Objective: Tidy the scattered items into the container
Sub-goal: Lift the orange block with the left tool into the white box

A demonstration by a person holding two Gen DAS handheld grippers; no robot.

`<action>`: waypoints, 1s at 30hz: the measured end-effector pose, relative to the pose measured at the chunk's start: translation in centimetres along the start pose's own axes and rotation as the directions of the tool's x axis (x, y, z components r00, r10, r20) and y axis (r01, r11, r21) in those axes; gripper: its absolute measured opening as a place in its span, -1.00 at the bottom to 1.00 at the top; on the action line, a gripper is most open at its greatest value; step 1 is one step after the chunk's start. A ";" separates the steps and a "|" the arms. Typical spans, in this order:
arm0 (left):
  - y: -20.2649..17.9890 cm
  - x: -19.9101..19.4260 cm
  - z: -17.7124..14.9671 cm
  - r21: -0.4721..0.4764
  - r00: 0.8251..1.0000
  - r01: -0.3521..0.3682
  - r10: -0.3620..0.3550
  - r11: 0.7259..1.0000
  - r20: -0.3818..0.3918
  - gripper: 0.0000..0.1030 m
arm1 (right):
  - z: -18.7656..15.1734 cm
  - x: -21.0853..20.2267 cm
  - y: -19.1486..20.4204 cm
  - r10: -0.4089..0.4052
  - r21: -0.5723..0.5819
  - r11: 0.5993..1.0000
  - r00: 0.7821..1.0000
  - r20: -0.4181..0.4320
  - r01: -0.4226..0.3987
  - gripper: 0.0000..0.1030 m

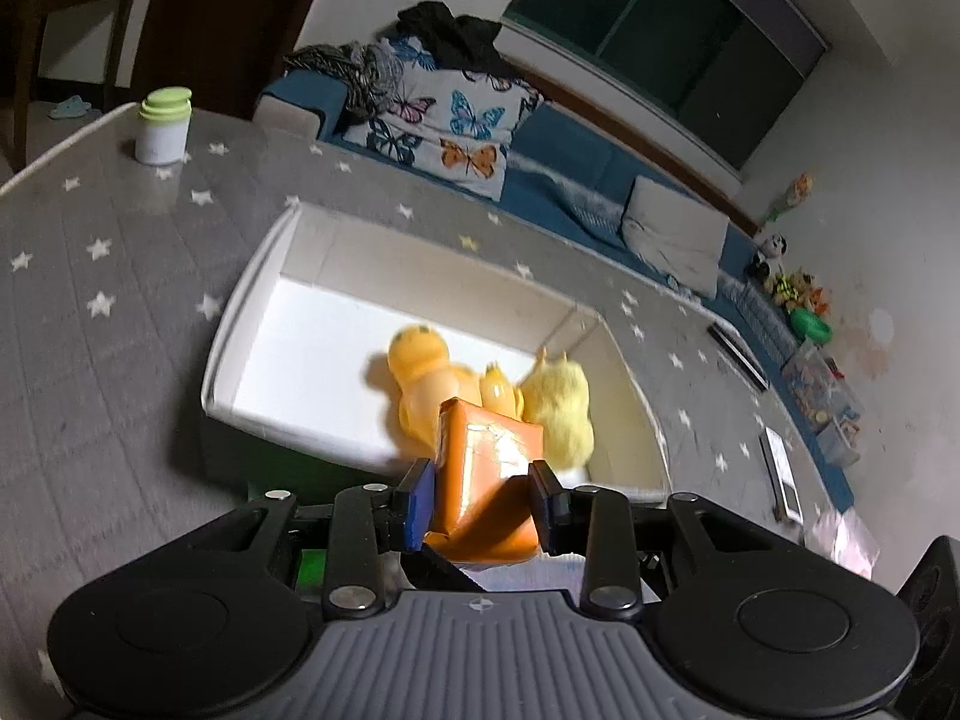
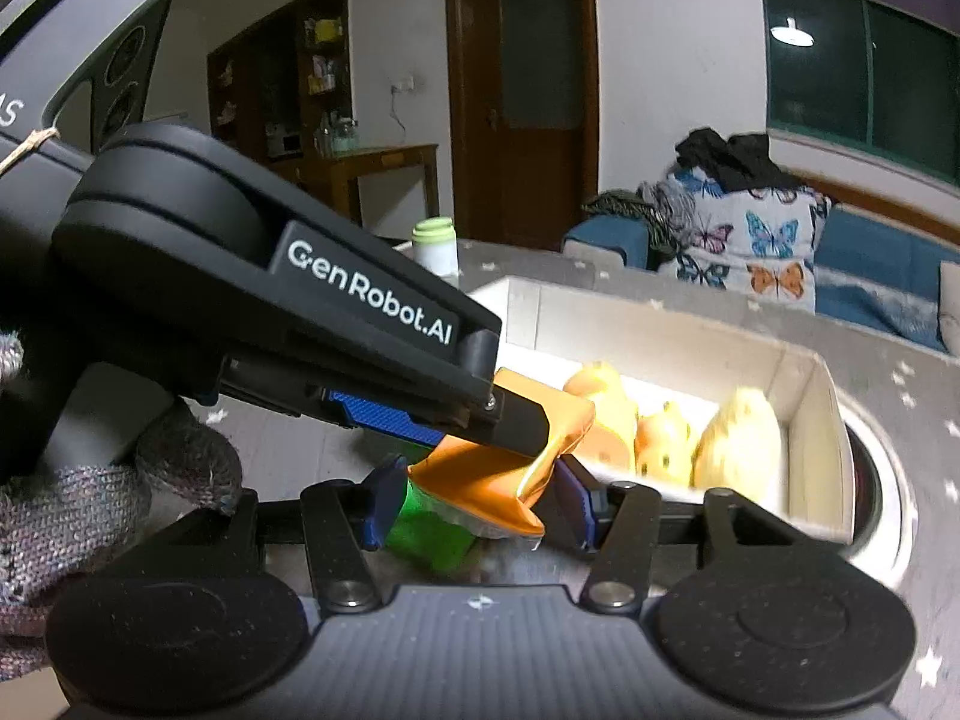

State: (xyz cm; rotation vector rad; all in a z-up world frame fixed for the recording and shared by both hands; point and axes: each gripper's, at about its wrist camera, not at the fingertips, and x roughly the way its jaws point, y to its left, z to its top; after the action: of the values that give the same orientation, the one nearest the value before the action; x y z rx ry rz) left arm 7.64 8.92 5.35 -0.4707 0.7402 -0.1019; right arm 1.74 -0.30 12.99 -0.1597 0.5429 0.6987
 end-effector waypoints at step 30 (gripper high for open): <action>5.9 7.3 5.1 -0.126 0.998 -0.040 0.032 0.991 -0.062 -0.30 | 4.6 11.6 -2.3 0.044 0.018 0.999 0.993 -0.111 -0.042 0.07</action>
State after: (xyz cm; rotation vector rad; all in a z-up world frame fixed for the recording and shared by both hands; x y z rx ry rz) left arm 15.97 14.29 1.40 -0.5773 0.8171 -0.0351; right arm 12.52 6.04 10.69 -0.1732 0.6599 0.7298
